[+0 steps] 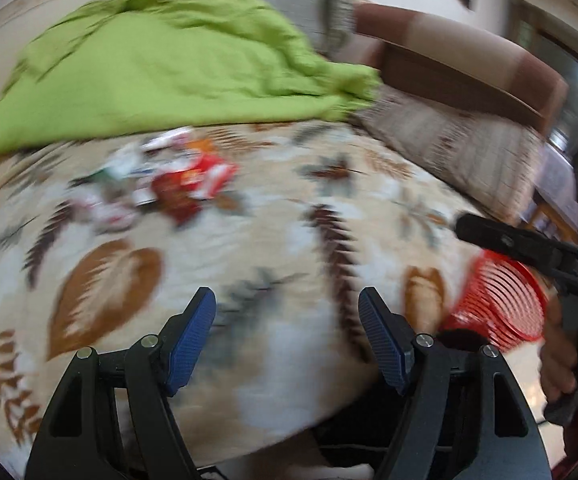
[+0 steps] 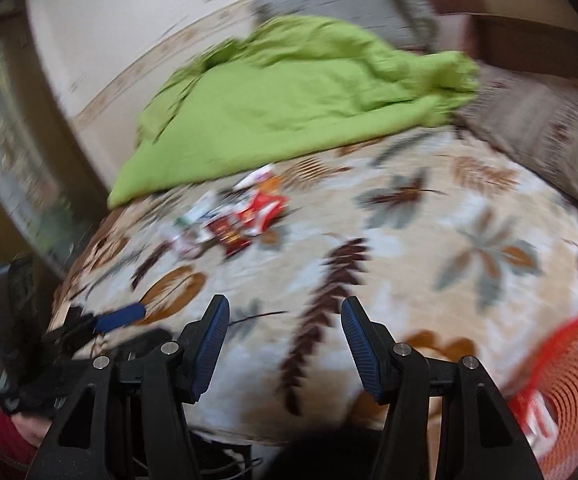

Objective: Collect trash
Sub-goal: 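Return to the bed and grasp the brown candy packet with the right tool, then grasp the clear plastic bag with the left tool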

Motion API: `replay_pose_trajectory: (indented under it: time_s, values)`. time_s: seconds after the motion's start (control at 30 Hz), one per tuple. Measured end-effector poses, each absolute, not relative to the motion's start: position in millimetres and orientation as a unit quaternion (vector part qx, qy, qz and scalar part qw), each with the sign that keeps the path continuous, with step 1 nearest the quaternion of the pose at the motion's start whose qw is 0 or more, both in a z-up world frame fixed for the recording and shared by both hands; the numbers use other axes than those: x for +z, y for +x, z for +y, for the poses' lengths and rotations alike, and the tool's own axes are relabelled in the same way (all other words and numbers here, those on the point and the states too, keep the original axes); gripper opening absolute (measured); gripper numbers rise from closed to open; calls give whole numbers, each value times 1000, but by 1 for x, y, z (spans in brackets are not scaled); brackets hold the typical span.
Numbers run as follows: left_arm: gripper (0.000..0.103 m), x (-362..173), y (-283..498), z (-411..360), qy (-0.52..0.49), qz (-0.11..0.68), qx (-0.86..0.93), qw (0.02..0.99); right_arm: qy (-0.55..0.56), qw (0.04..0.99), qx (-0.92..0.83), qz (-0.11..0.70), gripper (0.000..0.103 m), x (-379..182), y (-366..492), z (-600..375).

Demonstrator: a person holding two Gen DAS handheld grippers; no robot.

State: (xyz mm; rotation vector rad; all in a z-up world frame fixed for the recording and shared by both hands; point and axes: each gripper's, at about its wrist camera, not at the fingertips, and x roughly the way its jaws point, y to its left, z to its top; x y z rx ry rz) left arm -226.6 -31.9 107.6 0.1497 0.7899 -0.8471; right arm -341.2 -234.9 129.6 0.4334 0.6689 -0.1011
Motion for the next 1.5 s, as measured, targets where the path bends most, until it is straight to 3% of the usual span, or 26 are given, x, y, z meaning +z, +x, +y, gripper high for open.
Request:
replay_pose_trajectory:
  time_s: [0.3,0.73,0.8,0.83,0.87,0.93,1.37,1.43,1.5]
  values:
    - [73,85,-134,38,-21,388,-259,884,171,907,46,382,64,107,-228,-202]
    - [73,63,-104,58,-61,406,-221,885,81,893,38,442,63,40,-54,-173]
    - [73,62,-100,58,-65,409,-222,883,73,891,25,447,56,31,-42,-169]
    - [73,62,-98,58,-67,410,-222,882,75,891,23,447,51,28,-39,-170]
    - [73,62,-96,58,-68,410,-221,882,78,891,20,447,40,24,-38,-171]
    - [73,63,-91,56,-69,412,-220,882,87,894,13,439,36,24,-43,-174]
    - [72,50,-10,17,-118,457,-184,862,169,914,22,369,35,74,-133,-187]
    - [67,42,3,14,-123,465,-171,860,176,914,28,365,35,77,-145,-185]
    - [52,31,16,9,-126,477,-171,853,183,913,36,363,35,79,-154,-184]
